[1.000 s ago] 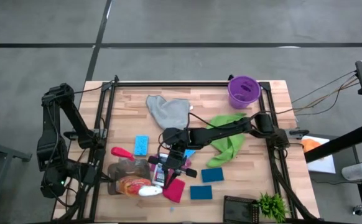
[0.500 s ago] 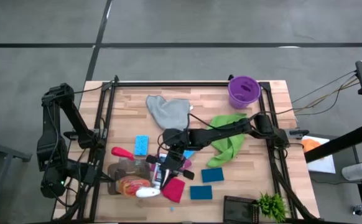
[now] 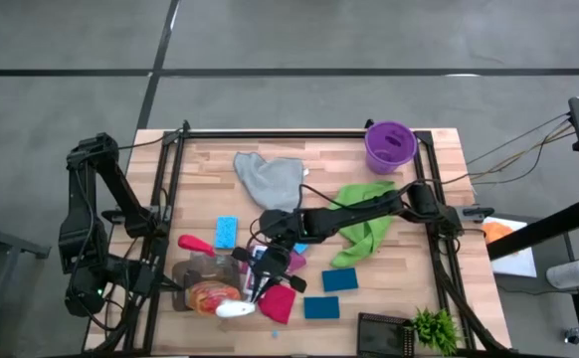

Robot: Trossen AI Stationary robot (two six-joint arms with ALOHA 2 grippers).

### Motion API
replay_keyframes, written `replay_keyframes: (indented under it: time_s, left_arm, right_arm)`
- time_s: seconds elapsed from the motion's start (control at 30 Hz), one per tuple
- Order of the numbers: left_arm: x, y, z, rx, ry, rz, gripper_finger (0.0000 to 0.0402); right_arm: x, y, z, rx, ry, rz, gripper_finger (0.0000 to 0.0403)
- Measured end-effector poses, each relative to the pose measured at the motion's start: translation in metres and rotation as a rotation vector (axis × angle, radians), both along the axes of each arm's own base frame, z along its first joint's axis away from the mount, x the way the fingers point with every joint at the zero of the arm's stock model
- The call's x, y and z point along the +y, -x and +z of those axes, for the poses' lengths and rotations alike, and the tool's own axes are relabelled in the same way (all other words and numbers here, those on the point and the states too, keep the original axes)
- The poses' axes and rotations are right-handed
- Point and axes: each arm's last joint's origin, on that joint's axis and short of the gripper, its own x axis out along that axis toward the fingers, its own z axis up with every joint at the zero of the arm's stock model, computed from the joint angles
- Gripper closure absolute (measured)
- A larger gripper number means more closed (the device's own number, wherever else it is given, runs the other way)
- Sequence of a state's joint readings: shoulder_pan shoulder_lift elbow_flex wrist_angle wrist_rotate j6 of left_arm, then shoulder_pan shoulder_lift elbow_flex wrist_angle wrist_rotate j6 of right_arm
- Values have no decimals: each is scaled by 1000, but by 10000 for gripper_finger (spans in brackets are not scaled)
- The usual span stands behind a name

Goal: Pick & Place Kitchen Items
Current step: Put the orange spray bottle into the gray bin

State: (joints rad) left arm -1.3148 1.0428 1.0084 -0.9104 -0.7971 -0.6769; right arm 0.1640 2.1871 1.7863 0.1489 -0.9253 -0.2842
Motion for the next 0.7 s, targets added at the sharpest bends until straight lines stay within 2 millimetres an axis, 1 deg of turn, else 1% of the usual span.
replay_keyframes:
  time_s: [0.13, 0.27, 0.53, 0.7]
  left_arm:
    - [0, 0, 0, 0, 0, 0, 401]
    - [0, 0, 0, 0, 0, 0, 401]
    - [0, 0, 0, 0, 0, 0, 401]
    - [0, 0, 0, 0, 0, 0, 401]
  right_arm:
    - [0, 5, -5, 54, -6, 111, 385]
    - [8, 8, -5, 30, -6, 163, 385]
    - [22, 9, 1, -56, -10, 185, 385]
    - [31, 5, -4, -96, 7, 104, 385]
